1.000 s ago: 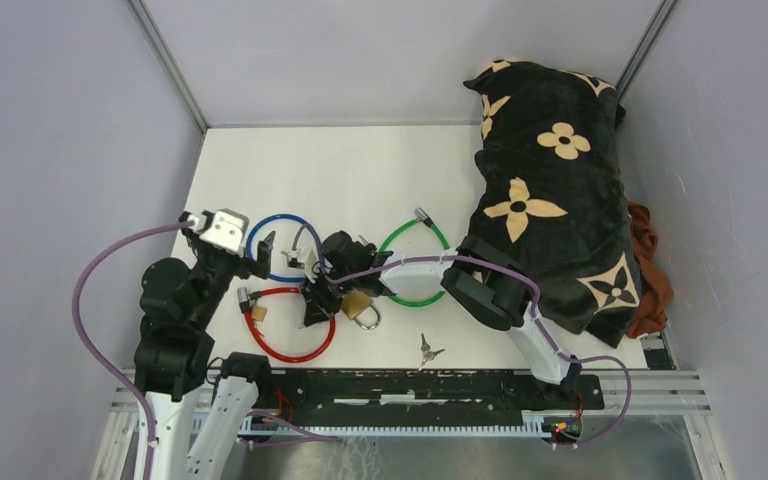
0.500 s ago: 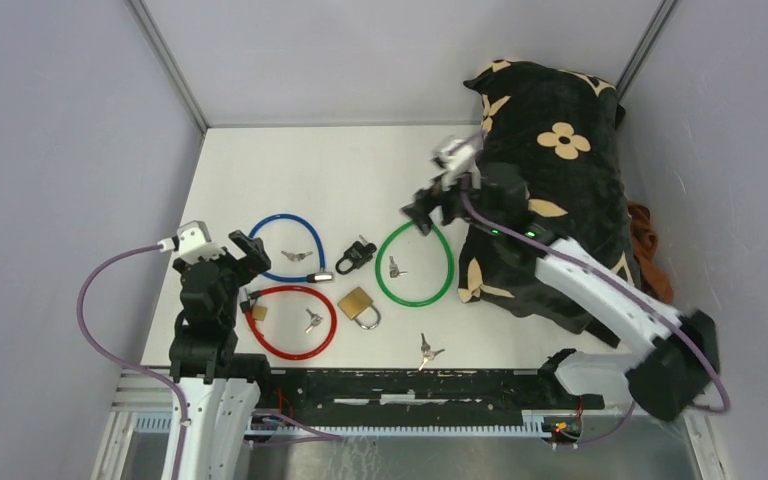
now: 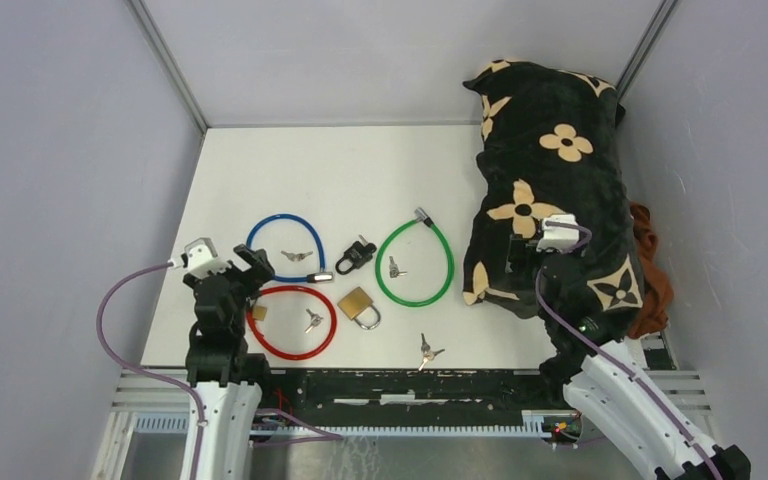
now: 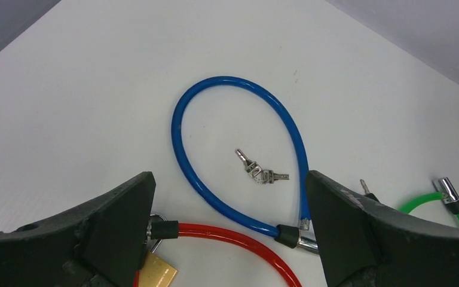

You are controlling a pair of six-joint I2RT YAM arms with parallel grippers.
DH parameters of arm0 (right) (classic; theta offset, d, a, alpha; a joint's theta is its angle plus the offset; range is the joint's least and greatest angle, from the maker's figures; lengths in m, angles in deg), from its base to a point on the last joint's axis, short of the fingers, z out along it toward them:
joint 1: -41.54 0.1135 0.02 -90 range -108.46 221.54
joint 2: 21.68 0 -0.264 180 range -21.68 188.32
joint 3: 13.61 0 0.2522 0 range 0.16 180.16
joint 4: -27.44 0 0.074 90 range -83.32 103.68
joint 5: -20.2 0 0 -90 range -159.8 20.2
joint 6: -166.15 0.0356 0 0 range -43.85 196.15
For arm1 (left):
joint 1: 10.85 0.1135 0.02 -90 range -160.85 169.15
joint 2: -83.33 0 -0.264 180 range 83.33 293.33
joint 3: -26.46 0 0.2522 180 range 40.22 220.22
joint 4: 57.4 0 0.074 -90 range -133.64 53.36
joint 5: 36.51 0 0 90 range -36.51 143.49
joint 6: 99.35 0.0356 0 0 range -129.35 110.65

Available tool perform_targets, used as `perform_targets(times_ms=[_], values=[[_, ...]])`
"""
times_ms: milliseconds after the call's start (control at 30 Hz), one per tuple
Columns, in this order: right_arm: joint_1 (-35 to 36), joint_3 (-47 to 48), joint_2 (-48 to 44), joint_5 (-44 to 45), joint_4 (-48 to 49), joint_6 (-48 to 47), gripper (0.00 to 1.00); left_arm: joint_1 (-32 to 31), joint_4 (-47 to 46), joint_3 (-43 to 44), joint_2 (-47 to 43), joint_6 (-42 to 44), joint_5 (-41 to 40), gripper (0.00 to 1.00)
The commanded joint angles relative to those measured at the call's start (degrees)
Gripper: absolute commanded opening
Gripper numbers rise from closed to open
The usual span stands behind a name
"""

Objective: Lock with the key
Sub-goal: Reset both arms

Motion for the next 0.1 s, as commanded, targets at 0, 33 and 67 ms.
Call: perform_targets(times_ms=[0,33,67], values=[[-0.1,-1.0,-4.0,10.0,-1.8,7.2,0.98,0.7,-6.3,-1.1,-1.8,-0.5,1.4,1.0],[0.0,-1.2,-4.8,9.3,-1.6,7.5,0.98,0.8,-6.5,-1.3,-1.8,-0.6,1.3,1.0],[-0.1,-1.3,-5.7,8.9,-1.4,7.5,0.98,0.8,-6.6,-1.3,-2.0,-0.6,1.4,1.0]])
